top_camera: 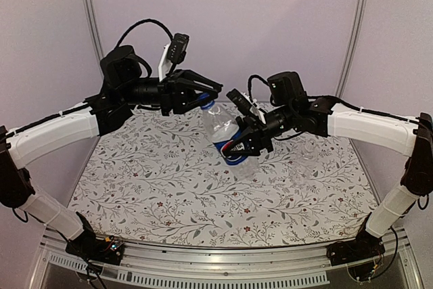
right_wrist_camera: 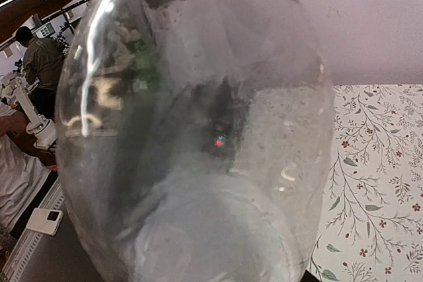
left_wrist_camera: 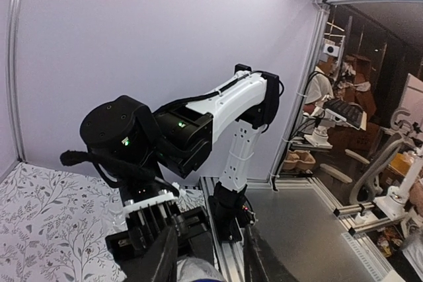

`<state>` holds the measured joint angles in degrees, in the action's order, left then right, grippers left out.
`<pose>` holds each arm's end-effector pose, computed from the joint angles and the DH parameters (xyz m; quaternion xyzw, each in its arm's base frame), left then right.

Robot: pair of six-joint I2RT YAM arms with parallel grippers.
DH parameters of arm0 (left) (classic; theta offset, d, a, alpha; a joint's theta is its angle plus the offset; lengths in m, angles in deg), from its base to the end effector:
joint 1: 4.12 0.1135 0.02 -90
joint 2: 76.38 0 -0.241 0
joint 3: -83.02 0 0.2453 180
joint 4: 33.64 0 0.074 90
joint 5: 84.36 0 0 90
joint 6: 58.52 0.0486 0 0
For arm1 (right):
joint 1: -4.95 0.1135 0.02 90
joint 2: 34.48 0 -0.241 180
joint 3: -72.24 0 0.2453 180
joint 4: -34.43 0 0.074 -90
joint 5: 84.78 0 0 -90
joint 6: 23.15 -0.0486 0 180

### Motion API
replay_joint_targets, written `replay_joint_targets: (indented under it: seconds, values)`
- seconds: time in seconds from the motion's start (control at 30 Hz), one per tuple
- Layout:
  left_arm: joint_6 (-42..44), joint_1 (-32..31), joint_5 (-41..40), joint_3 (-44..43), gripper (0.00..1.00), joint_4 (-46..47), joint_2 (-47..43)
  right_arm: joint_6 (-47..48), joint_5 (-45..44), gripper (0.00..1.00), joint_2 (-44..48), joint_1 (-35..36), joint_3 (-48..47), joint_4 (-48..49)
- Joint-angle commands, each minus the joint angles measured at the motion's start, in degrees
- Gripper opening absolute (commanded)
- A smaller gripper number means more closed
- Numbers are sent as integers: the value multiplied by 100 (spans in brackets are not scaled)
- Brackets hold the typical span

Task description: Unscrew the bottle caps

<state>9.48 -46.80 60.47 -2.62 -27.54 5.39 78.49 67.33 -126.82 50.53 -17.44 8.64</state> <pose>0.2162 -0.2534 0.3862 0.4494 0.4982 -0.6138 0.4160 0.2212 0.2871 0.2968 -0.5842 0.5198 0.5519 0.2899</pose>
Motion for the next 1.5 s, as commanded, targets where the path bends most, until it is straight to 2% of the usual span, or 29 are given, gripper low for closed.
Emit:
replay_joint_targets:
  seconds: [0.0,0.27,0.37,0.43,0.57,0.67,0.77,0.97,1.1,1.23,1.47]
  values:
    - [117,75,-70,92,29,-53,-4,5,-2,42,-22,-15,-177,-23]
    - [309,67,-629,237,12,-292,-240,-64,-581,42,37,-14,-201,-27]
    - [279,64,-1160,227,3,-525,-309,-154,-1074,42,48,-17,-253,-45]
    - [97,40,-1771,180,0,-755,-350,-203,-1492,42,53,-20,-297,-87]
    - [-465,-214,-3836,74,0,-1463,-471,-299,-2626,41,71,-20,-385,-119]
    - [-831,-443,-4890,8,1,-1808,-487,-372,-3261,41,62,-17,-410,-61]
    - [-977,-538,-5176,25,7,-1757,-482,-399,-3397,41,29,-15,-401,-16]
    - [-909,-529,-5247,-78,16,-1817,-487,-330,-3121,41,37,-19,-337,-31]
    - [-758,-492,-5093,-128,25,-1768,-511,-279,-2831,41,66,-19,-292,3]
    - [-499,-433,-4839,-132,40,-1605,-552,-235,-2673,41,66,-10,-266,-3]
    - [-208,-112,-3835,72,72,-1098,-789,-176,-2418,41,113,-13,-239,-25]
